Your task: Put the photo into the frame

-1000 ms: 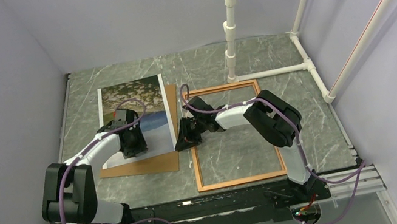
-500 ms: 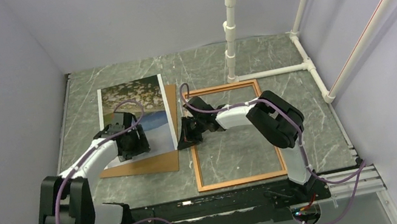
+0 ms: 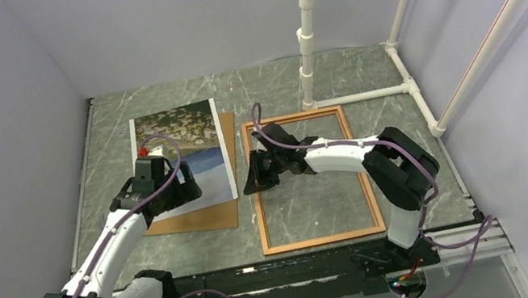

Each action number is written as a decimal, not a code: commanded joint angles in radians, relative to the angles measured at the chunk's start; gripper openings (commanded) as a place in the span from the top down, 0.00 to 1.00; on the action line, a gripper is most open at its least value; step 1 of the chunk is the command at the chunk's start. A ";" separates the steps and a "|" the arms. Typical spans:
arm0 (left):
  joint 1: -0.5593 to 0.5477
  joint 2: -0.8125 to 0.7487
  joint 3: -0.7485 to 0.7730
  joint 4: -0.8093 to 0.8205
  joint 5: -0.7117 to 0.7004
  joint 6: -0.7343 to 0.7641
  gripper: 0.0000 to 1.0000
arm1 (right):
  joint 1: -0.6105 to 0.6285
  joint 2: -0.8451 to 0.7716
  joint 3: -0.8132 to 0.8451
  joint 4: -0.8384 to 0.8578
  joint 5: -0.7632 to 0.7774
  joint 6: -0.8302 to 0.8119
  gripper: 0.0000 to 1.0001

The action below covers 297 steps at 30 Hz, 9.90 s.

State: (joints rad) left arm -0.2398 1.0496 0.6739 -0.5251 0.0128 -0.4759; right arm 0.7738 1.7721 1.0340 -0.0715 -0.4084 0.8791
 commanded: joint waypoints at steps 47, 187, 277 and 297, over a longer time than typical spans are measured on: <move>-0.010 -0.255 -0.043 -0.036 0.182 -0.143 0.11 | 0.021 -0.300 -0.161 -0.155 0.078 -0.045 1.00; -0.339 -0.205 0.038 0.018 -0.022 -0.356 0.01 | 0.382 -0.158 0.337 -1.255 1.009 0.062 1.00; -0.302 0.199 -0.179 0.807 0.619 -0.483 1.00 | -0.191 -0.698 -0.096 -0.598 0.356 -0.221 0.07; -0.375 0.243 -0.037 0.538 0.547 -0.339 1.00 | -0.212 -0.726 -0.074 -0.625 0.350 -0.239 0.07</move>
State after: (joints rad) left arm -0.6106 1.3190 0.5968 0.0620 0.5865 -0.8570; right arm 0.5667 1.0618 0.9253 -0.7048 -0.0605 0.6537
